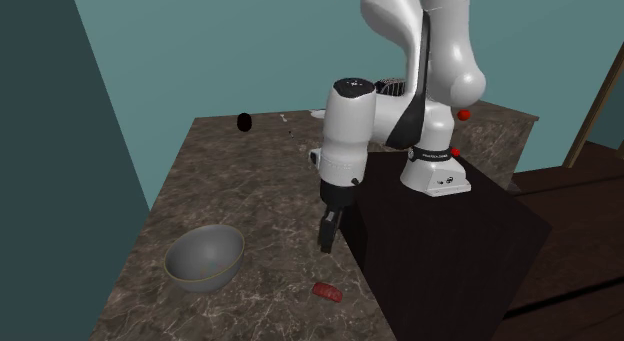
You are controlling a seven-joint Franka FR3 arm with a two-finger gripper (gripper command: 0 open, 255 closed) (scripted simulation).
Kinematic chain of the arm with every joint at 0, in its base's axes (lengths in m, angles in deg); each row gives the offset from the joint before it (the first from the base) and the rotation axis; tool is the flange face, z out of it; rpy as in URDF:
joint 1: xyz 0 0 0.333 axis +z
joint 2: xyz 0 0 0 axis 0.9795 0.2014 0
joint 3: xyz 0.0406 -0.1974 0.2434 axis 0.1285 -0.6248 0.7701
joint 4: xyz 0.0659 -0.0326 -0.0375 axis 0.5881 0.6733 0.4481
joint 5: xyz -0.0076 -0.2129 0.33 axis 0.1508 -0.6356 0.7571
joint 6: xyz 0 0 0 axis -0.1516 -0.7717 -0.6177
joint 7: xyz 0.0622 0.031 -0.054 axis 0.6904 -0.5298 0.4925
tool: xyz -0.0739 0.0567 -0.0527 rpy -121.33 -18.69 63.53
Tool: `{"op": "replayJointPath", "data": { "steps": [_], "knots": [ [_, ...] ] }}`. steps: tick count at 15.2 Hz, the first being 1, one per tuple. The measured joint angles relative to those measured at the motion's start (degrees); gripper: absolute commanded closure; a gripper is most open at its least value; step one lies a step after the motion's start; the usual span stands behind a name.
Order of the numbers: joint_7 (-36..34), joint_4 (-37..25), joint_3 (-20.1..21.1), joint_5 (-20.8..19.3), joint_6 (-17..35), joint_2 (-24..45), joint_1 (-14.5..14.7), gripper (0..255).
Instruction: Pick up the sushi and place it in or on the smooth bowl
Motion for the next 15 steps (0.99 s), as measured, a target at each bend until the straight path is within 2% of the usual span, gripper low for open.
{"op": "replayJointPath", "data": {
  "steps": [4,6,11,15],
  "knots": [
    [-10.63,-6.98,-6.97,-9.92,1.38,10.59,7.86,0],
    [-14.1,-10.14,-9.55,-12.69,1.92,14.83,11.11,0],
    [-17.56,-12.85,-13.12,-16.3,3.73,19.41,14.42,0],
    [-19.11,-14.2,-15.28,-18.38,5.08,21.96,15.97,0]
  ]
}}
